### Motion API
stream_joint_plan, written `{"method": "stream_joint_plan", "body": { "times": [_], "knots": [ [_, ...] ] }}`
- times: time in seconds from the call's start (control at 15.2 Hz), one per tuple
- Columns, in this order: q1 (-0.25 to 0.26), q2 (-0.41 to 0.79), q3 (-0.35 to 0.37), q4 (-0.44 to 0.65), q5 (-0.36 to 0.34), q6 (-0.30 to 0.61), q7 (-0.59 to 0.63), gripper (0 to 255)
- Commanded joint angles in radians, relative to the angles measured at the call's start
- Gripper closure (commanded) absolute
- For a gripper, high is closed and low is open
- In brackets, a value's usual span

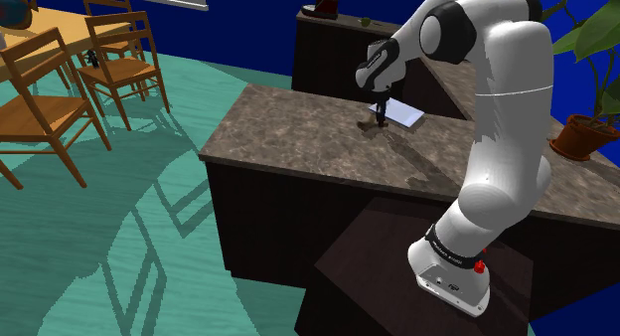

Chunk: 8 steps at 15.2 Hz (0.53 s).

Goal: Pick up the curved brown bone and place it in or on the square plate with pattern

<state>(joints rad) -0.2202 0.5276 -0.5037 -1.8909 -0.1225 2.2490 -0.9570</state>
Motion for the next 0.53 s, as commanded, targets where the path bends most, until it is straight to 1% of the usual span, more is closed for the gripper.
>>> {"method": "stream_joint_plan", "body": {
  "times": [0.0,0.46],
  "knots": [
    [0.000,-0.001,0.000,-0.001,0.000,0.001,0.000,255],
    [0.015,-0.063,-0.017,0.012,-0.021,-0.070,-0.006,255]
  ]
}}
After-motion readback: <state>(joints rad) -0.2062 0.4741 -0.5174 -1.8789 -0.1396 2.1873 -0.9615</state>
